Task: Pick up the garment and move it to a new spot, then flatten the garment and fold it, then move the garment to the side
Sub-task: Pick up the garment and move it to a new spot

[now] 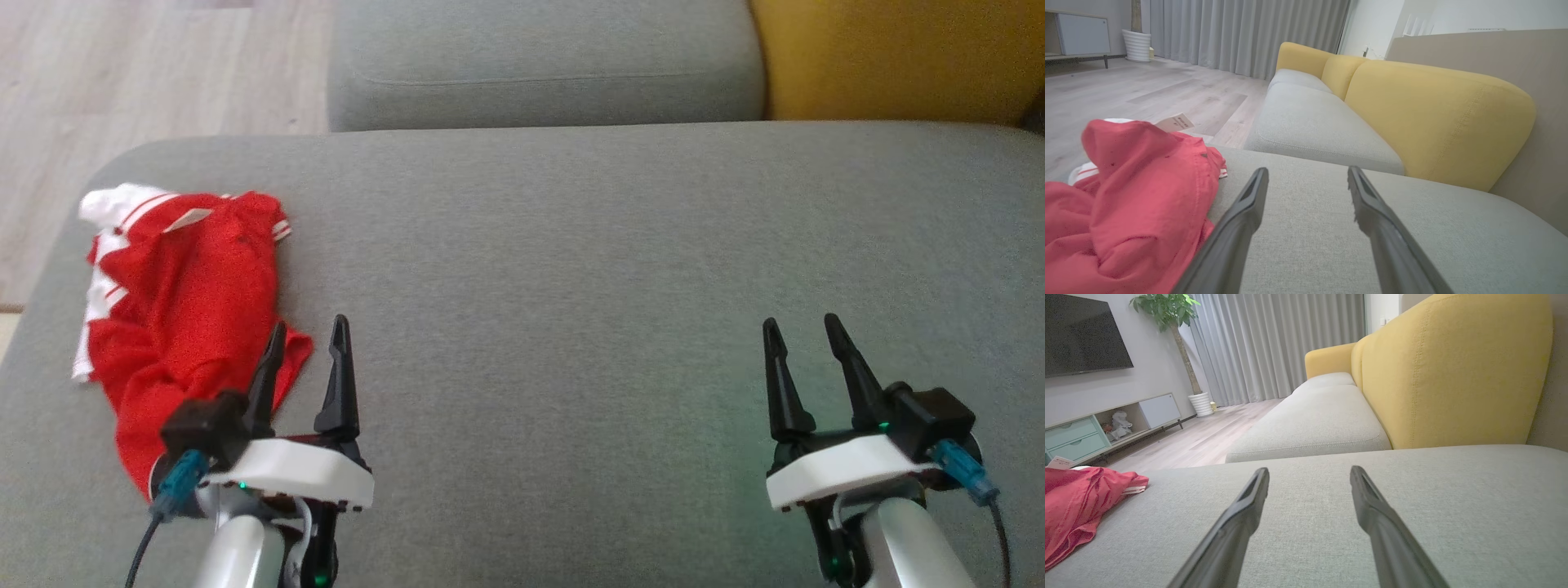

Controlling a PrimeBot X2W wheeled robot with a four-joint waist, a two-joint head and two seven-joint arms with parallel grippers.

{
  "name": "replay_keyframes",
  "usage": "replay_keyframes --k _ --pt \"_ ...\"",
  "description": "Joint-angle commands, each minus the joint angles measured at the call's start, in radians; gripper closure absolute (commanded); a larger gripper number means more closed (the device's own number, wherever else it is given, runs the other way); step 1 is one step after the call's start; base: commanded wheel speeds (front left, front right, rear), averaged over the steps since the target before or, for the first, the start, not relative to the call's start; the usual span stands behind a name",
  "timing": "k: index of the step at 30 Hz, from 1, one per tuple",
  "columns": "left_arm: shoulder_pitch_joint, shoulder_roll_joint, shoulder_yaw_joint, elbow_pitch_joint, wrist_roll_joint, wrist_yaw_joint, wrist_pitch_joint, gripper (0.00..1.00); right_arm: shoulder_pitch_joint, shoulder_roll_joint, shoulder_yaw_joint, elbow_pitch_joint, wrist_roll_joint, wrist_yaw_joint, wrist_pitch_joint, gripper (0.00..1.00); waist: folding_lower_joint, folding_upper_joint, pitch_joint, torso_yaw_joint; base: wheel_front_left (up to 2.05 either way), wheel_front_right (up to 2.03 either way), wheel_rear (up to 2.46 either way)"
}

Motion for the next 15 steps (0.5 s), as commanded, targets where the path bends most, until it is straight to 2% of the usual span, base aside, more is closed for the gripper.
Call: replay_keyframes --k 1,15 --pt "-0.044 0.003 0.029 -0.028 0.011 0.002 -0.012 0.0 -0.043 -0.006 0.025 -0.027 -0.004 -0.001 -0.012 0.0 0.0 0.0 -0.004 0.023 0.0 0.0 0.0" --pt "-0.019 0.003 0.064 -0.029 0.038 0.004 -0.012 0.0 -0.012 -0.006 0.059 -0.02 0.012 -0.001 -0.013 0.0 0.0 0.0 -0.039 0.247 0.0 0.0 0.0"
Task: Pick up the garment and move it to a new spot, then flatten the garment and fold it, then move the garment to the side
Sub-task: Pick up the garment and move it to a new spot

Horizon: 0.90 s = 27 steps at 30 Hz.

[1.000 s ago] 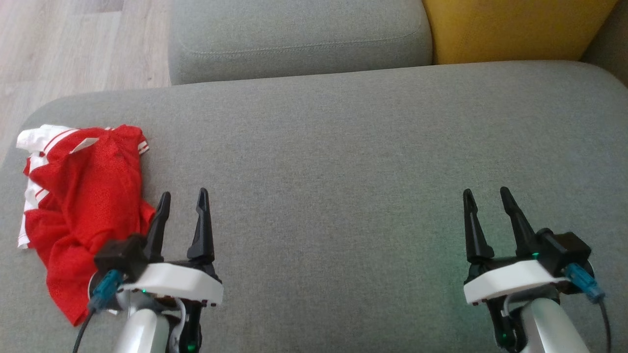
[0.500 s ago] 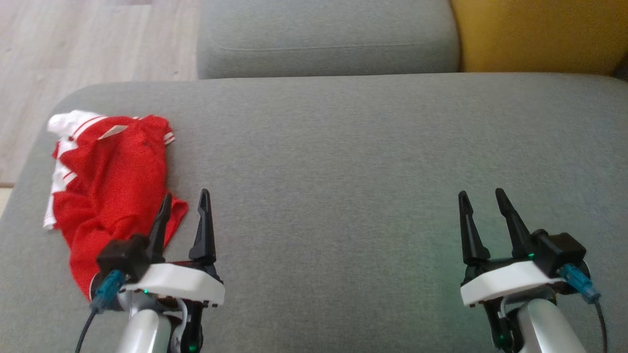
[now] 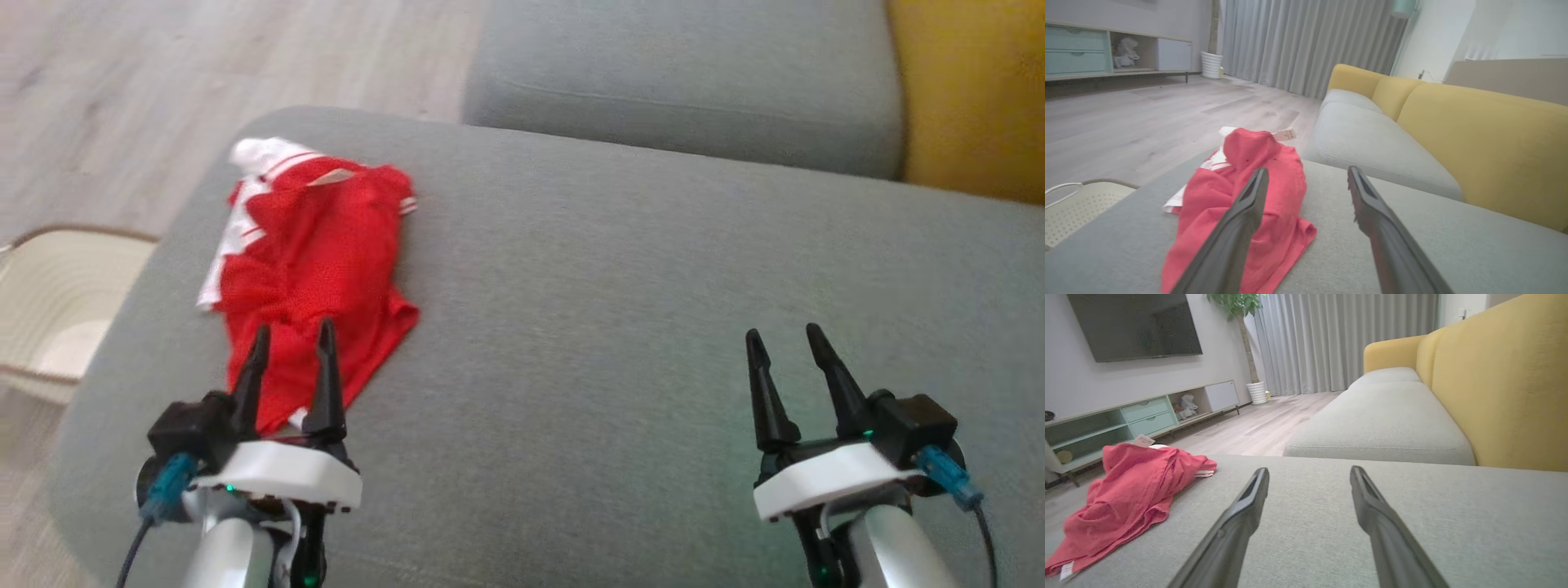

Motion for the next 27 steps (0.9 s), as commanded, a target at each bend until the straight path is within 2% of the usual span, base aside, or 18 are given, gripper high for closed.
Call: replay_keyframes --k 1,10,27 --pt "-0.022 0.003 0.044 -0.03 0.014 0.003 -0.012 0.0 -0.018 -0.006 0.03 -0.027 0.01 -0.001 -0.013 0.0 0.0 0.0 -0.014 0.072 0.0 0.0 0.0" --pt "-0.006 0.003 0.067 -0.038 0.04 -0.007 -0.012 0.0 -0.016 -0.006 0.064 -0.018 0.037 -0.001 -0.014 0.0 0.0 0.0 -0.017 0.208 0.0 0.0 0.0" --pt "0.001 0.003 0.082 -0.053 0.047 -0.01 -0.012 0.0 -0.03 -0.006 0.084 -0.01 0.05 -0.001 -0.014 0.0 0.0 0.0 -0.005 0.218 0.0 0.0 0.0"
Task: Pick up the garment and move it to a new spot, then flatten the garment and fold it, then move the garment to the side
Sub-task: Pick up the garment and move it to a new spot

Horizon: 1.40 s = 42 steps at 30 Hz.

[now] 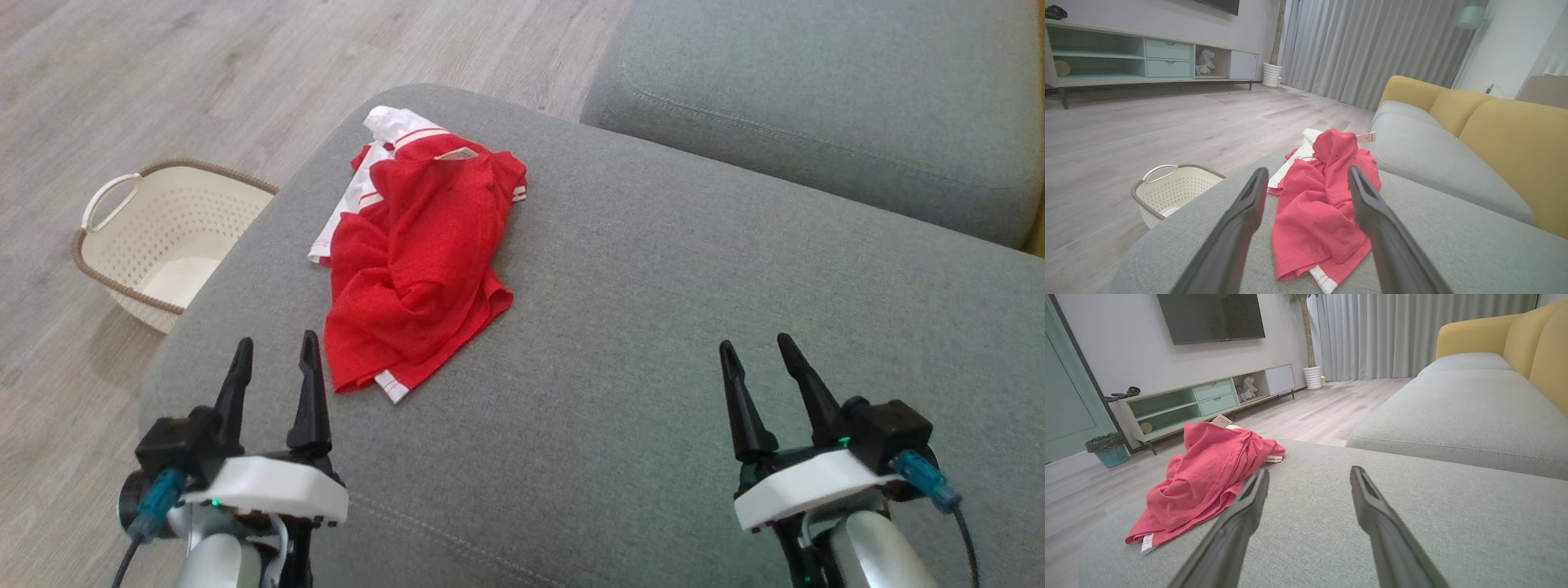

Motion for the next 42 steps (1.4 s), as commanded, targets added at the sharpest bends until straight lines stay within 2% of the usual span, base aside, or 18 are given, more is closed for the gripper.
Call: replay_keyframes --k 1,11,15,20,29,33,42 --pt "-0.04 0.002 0.032 -0.03 0.013 -0.007 -0.012 0.0 -0.029 -0.006 0.013 -0.03 0.01 -0.001 -0.013 0.0 0.0 0.0 0.002 -0.002 0.0 0.0 0.0" --pt "-0.133 0.011 0.121 -0.009 0.045 -0.049 -0.012 0.0 -0.045 -0.006 -0.008 -0.056 -0.026 -0.001 -0.014 0.0 0.0 0.0 0.1 -0.075 0.0 0.0 0.0" --pt "-0.208 0.042 0.139 0.034 0.06 -0.076 -0.012 0.0 -0.065 -0.006 -0.041 -0.073 -0.042 -0.001 -0.013 0.0 0.0 0.0 0.157 -0.117 0.0 0.0 0.0" --pt "-0.338 0.109 0.135 0.125 0.071 -0.108 -0.005 0.0 -0.101 -0.006 -0.104 -0.119 -0.079 -0.001 -0.007 0.0 0.0 0.0 0.252 -0.175 0.0 0.0 0.0" --pt "-0.58 0.238 0.029 0.252 0.092 -0.151 0.121 0.0 -0.13 -0.006 -0.217 -0.228 -0.128 -0.001 0.027 0.0 0.0 0.0 0.384 -0.243 0.0 0.0 0.0" --pt "-0.653 0.281 -0.026 0.317 0.094 -0.156 0.185 0.0 -0.133 -0.006 -0.218 -0.255 -0.134 -0.001 0.037 0.0 0.0 0.0 0.417 -0.265 0.0 0.0 0.0" --pt "-0.754 0.335 -0.099 0.485 0.091 -0.158 0.281 0.0 -0.143 -0.006 -0.199 -0.272 -0.134 -0.001 0.042 0.0 0.0 0.0 0.453 -0.302 0.0 0.0 0.0"
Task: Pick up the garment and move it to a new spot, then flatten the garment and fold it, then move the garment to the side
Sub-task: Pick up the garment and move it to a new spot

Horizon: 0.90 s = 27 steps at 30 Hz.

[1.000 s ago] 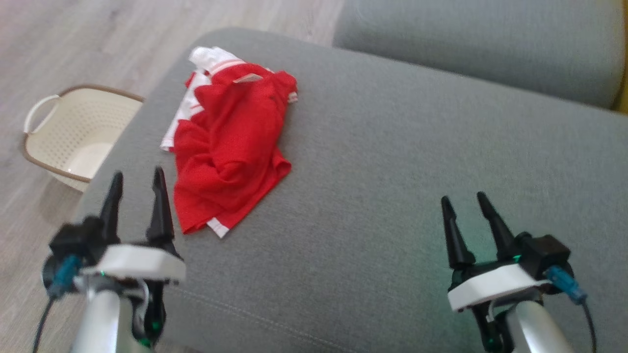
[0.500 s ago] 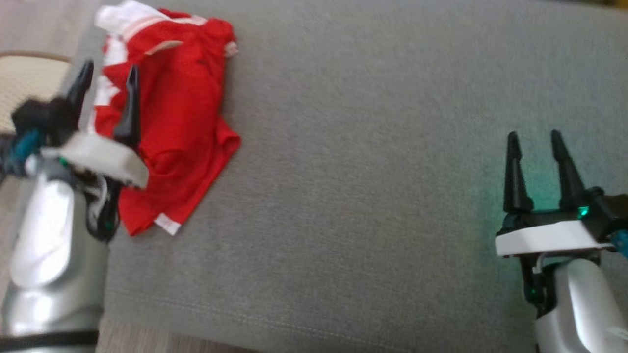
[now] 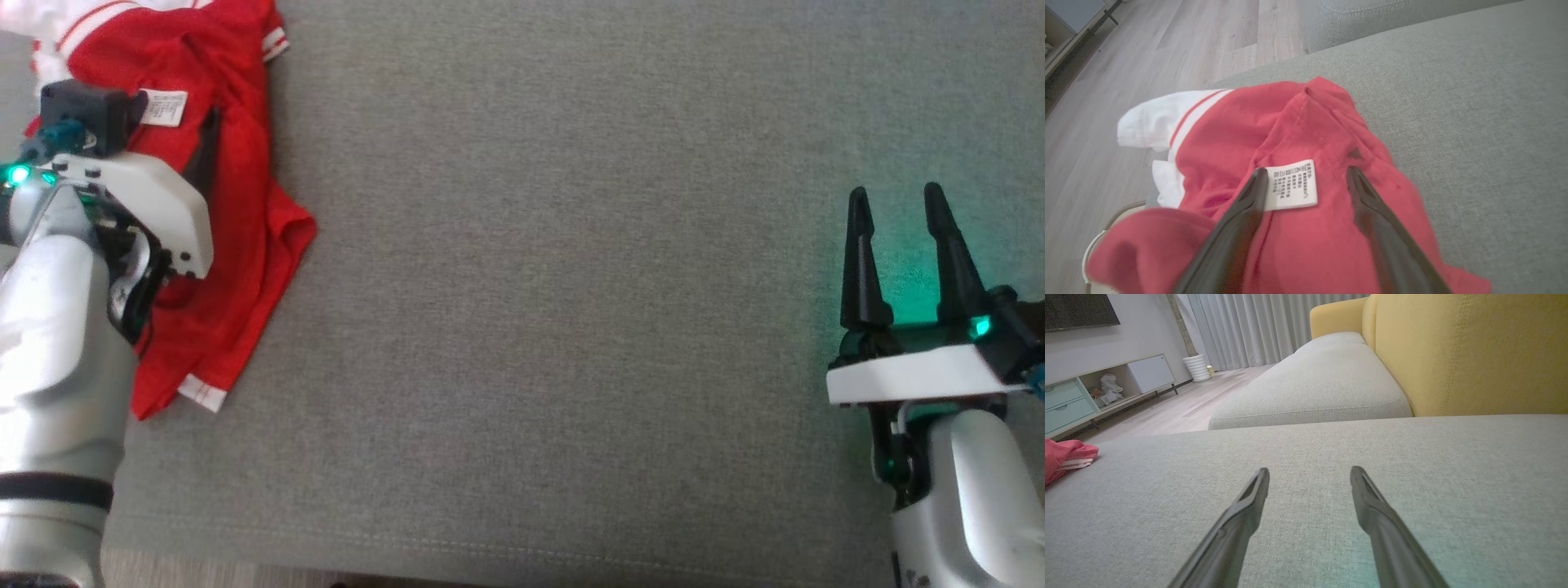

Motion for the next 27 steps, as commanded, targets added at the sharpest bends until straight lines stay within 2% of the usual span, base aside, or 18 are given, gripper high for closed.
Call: replay_keyframes --k 1,2,3,8,17,22,27 --pt "-0.055 0.063 0.024 -0.008 0.004 0.002 0.001 0.0 -0.029 -0.004 0.027 -0.041 -0.009 -0.001 0.002 0.0 -0.0001 0.0 0.012 -0.012 0.0 0.0 0.0" --pt "-0.065 0.065 0.018 0.01 -0.002 0.001 0.004 0.13 -0.031 -0.004 0.027 -0.042 -0.008 -0.001 0.002 0.0 -0.0001 0.0 0.015 -0.015 0.0 0.0 0.0" --pt "-0.075 0.066 0.011 0.025 -0.008 0.001 0.006 1.0 -0.033 -0.004 0.026 -0.043 -0.007 -0.001 0.001 0.0 -0.0001 0.0 0.017 -0.017 0.0 0.0 0.0" --pt "-0.112 0.076 0.006 0.078 -0.02 0.006 -0.032 1.0 -0.036 -0.004 0.022 -0.032 0.0 -0.001 -0.005 0.0 -0.0001 0.0 0.012 -0.027 0.0 0.0 0.0" --pt "-0.142 0.078 0.041 0.079 -0.039 0.062 -0.197 1.0 -0.036 -0.004 0.021 0.009 0.023 -0.001 -0.023 0.0 -0.0001 0.0 -0.054 -0.019 0.0 0.0 0.0" --pt "-0.135 0.068 0.068 0.013 -0.067 0.078 -0.258 1.0 -0.028 -0.004 0.027 0.038 0.04 -0.001 -0.033 0.0 -0.0001 0.0 -0.107 -0.012 0.0 0.0 0.0" --pt "-0.103 0.057 0.107 -0.142 -0.099 0.09 -0.287 1.0 -0.02 -0.004 0.037 0.07 0.062 -0.001 -0.042 0.0 -0.0001 0.0 -0.171 -0.015 0.0 0.0 0.0"
